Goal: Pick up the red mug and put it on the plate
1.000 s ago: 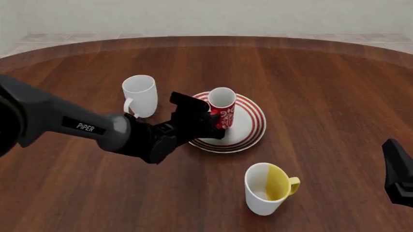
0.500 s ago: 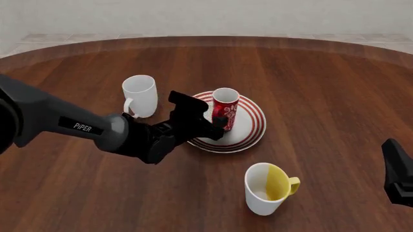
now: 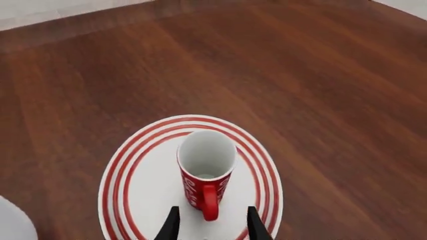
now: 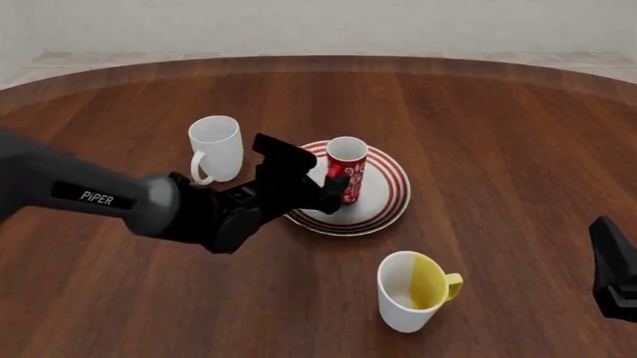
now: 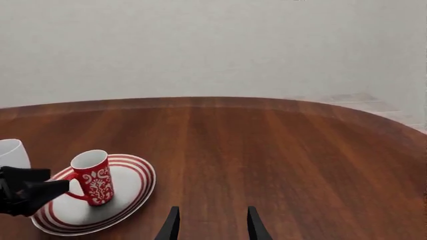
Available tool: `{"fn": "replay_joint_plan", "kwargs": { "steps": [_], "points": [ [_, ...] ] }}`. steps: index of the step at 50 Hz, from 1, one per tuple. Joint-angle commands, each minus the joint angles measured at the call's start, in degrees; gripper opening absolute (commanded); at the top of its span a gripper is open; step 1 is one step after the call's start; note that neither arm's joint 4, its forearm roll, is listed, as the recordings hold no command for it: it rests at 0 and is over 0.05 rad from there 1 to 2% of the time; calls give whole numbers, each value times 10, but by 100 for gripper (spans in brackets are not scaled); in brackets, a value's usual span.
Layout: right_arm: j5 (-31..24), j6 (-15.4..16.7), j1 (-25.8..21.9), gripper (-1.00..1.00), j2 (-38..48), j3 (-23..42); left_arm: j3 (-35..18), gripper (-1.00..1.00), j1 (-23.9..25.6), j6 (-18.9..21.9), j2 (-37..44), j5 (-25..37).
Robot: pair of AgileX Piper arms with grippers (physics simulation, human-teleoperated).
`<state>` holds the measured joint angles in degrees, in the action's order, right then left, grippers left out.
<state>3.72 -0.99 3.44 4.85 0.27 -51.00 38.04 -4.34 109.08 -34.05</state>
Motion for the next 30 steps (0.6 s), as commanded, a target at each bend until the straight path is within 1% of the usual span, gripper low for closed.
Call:
{"fn": "replay_joint_plan", "kwargs": {
  "steps": [1,11,26,30],
  "points": [
    [-8,4,1,100,-11,0,26,100,7,-3,-27,-4],
    [-20,8,0,100,-22,3,63,100,15,-8,-64,-10],
    [-49,17,-7,100,-45,12,163,100,48,-11,-192,-10],
    [-47,21,-10,100,-44,13,181,100,50,-10,-219,-6]
  ]
}}
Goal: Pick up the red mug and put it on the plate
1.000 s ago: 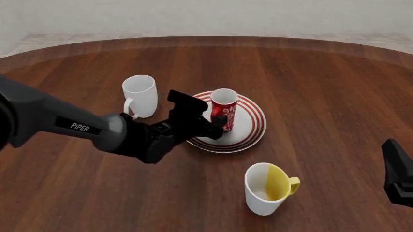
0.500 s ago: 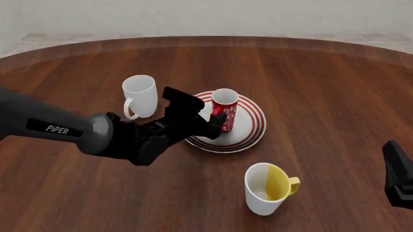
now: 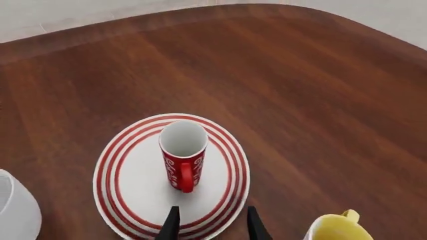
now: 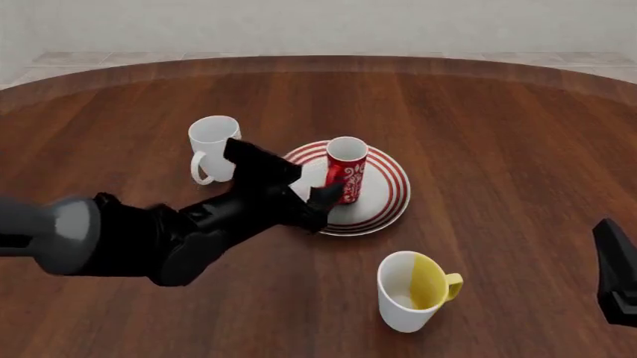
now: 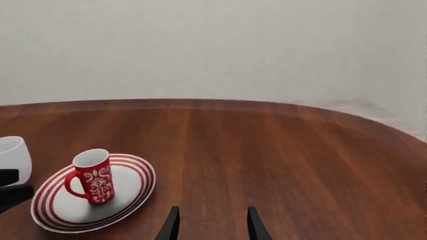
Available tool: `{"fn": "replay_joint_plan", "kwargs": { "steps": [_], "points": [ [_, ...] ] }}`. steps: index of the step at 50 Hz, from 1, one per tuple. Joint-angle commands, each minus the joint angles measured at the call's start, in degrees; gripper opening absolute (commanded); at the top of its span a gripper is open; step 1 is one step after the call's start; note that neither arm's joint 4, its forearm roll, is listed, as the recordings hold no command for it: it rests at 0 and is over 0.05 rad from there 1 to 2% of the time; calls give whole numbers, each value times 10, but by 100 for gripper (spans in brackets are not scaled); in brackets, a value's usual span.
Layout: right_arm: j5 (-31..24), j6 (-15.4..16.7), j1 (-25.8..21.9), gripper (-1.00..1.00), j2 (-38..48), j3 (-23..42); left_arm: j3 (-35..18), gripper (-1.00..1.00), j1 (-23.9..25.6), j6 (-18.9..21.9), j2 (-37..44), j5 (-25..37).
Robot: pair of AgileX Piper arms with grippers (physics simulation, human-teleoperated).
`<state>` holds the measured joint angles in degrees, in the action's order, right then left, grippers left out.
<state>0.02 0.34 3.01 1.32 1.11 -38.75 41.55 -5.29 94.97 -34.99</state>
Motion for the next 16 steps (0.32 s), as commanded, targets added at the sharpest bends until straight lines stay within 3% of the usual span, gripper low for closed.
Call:
{"fn": "replay_joint_plan", "kwargs": {
  "steps": [1,16],
  "points": [
    [-10,8,-6,100,-9,5,62,100,15,2,-85,4],
    [-9,18,-10,100,-12,4,149,100,19,3,-204,13]
  ]
}}
